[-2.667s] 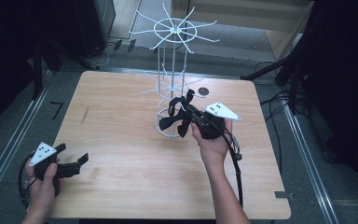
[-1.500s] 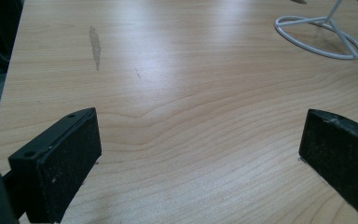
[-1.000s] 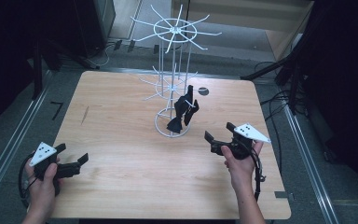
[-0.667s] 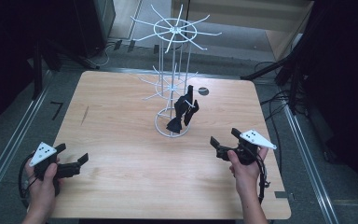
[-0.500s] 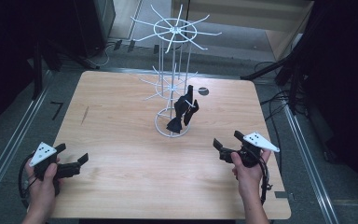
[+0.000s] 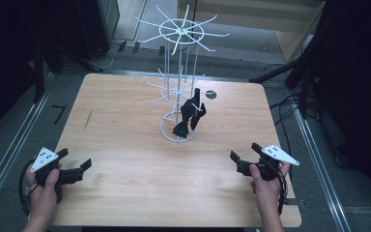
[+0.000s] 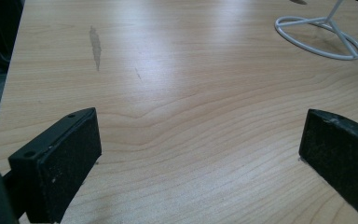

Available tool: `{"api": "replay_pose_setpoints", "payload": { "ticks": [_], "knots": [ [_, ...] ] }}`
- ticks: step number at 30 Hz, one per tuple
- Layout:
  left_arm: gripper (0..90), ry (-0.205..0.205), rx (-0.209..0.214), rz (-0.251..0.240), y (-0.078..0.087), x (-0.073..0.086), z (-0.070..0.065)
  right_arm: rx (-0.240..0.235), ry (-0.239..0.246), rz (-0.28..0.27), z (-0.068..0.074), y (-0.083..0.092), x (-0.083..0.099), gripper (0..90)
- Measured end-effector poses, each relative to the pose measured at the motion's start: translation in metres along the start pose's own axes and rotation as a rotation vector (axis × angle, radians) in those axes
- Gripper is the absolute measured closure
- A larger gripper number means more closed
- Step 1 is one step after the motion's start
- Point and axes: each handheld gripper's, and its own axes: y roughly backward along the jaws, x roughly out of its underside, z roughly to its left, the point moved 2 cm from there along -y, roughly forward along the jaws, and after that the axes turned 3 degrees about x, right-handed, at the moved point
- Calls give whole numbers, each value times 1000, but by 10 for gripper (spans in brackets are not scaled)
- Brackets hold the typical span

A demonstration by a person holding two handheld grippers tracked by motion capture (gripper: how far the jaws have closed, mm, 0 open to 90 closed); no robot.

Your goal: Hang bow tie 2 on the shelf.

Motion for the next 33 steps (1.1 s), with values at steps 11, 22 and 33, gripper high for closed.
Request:
{"api": "replay_pose_setpoints", "payload": {
  "ticks": [11,22,33],
  "knots": [
    [0,-2,0,-1,0,0,0,35,-2,29,-16,14,15,41],
    [0,-1,1,-1,0,0,0,64,-9,32,-29,31,23,41],
    [0,-2,0,-2,0,0,0,102,-28,37,-46,50,34,41]
  ]
}}
